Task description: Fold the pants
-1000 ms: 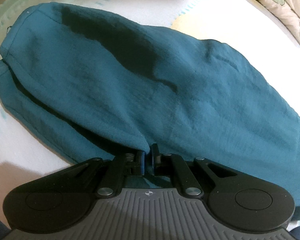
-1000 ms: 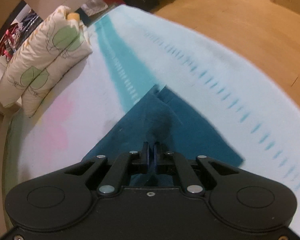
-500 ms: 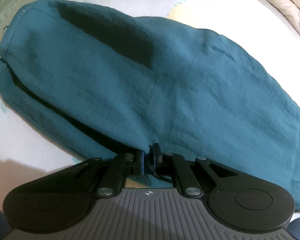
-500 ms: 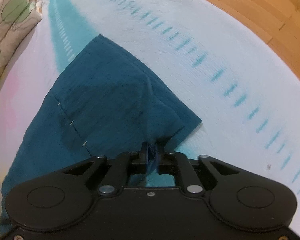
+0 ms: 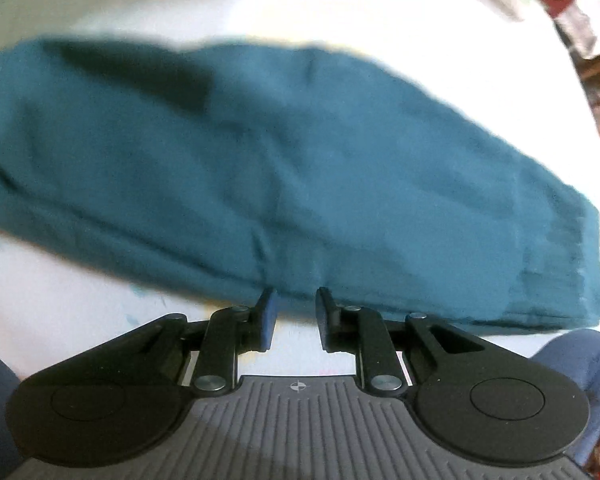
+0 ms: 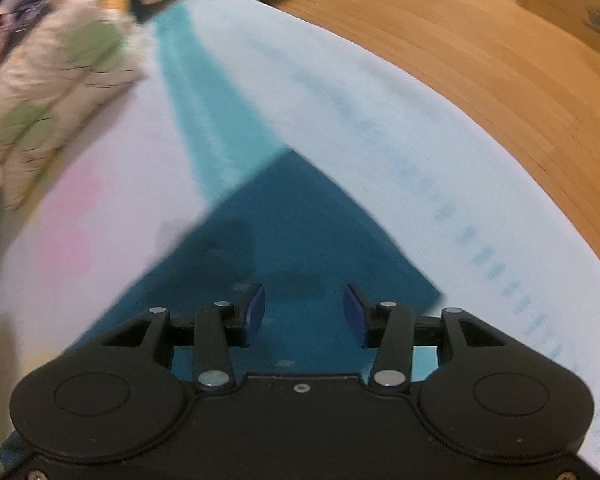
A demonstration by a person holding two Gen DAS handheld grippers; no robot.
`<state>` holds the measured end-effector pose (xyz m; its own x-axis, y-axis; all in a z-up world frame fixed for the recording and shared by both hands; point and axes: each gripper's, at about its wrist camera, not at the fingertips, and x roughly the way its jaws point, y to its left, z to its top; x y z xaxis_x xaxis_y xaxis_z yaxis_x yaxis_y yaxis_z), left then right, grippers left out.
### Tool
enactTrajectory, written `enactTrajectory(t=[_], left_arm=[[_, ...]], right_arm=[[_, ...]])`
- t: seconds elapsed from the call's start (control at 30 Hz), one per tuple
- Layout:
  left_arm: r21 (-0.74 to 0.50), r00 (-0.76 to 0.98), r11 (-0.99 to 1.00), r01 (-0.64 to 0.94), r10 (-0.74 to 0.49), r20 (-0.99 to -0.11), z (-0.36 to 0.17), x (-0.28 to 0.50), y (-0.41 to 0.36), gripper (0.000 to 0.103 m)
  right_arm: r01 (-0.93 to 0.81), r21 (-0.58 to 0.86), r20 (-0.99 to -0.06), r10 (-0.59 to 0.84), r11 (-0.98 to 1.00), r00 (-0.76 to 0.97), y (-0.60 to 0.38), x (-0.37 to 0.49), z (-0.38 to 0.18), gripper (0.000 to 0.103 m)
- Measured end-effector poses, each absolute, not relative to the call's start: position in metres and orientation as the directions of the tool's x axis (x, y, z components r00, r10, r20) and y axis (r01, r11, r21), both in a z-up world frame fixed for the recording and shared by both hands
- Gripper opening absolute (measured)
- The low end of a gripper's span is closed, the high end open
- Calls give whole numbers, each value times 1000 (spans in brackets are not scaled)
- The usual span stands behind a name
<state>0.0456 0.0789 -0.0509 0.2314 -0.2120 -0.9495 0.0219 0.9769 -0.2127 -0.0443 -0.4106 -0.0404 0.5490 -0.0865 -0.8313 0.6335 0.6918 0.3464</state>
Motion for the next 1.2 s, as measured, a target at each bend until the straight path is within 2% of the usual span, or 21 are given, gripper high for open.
enactTrajectory(t=[0.2,0.33,0.53,0.77,0.93,1.2], left_arm=[[-162,397,986,29,-160,-904,10,79,123,20],[-107,443,994,18,-104,-890,28,93,162,20],[-106,398,991,-76,-67,-915,21,100,217,20],[-232,300,955,-187,-169,-939,-19,123,281,20],[-307,285,922,-237,-236,-929,-31,132,313,20],[-239,390,937,-254,-127,-912,11,132,373,20]], right_arm=[[426,366,-783,26,828,622,-336,-2,-11,54],[263,377,-771,144,888,620,-268,27,-12,54],[-1,386,-783,328,923,529,-151,62,-36,54],[-268,395,-784,474,879,401,-29,83,-71,54],[-428,351,-789,509,833,344,34,78,-87,54],[-590,263,-814,504,763,289,77,64,-113,54]])
